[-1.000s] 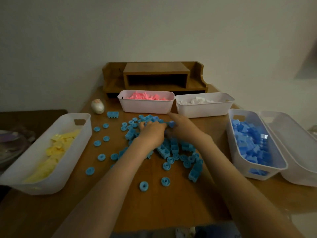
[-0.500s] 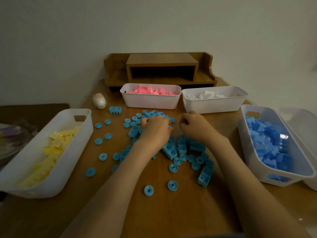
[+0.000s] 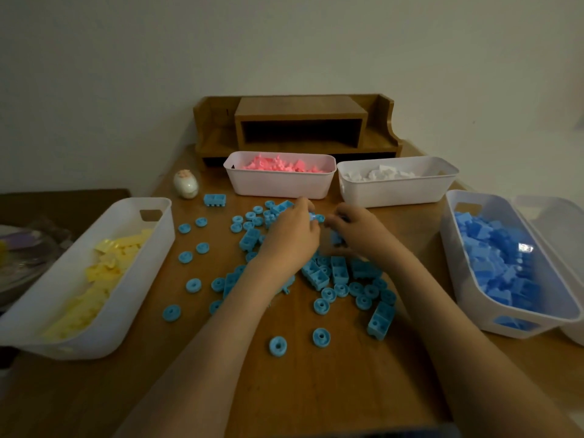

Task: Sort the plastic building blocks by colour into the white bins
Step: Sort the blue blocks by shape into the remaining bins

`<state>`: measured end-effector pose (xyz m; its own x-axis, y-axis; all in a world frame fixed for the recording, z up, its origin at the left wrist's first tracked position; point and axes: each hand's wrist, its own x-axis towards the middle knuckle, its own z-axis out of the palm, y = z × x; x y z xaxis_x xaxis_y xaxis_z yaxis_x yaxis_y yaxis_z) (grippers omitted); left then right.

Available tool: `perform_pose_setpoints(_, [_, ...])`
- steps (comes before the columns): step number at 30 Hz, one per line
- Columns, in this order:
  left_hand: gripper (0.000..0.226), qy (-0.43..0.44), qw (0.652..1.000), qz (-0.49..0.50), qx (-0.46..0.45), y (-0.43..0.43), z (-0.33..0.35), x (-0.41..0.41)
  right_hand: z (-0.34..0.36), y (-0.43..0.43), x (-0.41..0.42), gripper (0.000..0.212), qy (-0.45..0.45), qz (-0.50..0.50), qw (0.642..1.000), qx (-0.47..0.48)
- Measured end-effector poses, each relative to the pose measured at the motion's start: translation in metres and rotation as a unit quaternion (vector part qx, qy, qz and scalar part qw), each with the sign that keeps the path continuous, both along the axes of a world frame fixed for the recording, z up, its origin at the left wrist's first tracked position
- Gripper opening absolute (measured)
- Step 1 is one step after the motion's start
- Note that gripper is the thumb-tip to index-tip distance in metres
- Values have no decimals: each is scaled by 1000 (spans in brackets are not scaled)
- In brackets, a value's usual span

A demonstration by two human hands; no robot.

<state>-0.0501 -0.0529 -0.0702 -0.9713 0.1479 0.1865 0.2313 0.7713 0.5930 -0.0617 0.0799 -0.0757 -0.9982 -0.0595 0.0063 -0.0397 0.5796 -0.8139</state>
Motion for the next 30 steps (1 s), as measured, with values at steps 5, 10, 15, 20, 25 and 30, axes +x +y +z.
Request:
perform_pose_setpoints(5, [23, 0, 999, 1, 52, -1, 1, -2, 10, -3, 5, 24, -209, -49, 837, -504])
perform_pose_setpoints(10, [18, -8, 996, -1, 86, -3, 0, -3, 11, 2, 4, 38, -289, -54, 708, -642])
perform_pose_setpoints(15, [25, -4, 993, -2, 121, -2, 2, -2, 5, 6, 5, 40, -332, 0, 647, -686])
perform_pose_setpoints(20, [42, 20, 986, -27, 162, -6, 5, 1, 3, 4, 2, 36, -338, 100, 672, -651])
perform_pose_setpoints(25, [41, 13, 994, -65, 83, -13, 5, -1, 5, -2, 2, 19, -303, 116, 745, -582])
perform_pose_setpoints(30, [48, -2, 991, -76, 110, -36, 13, -11, 14, -17, -13, 17, -230, 103, 831, -497])
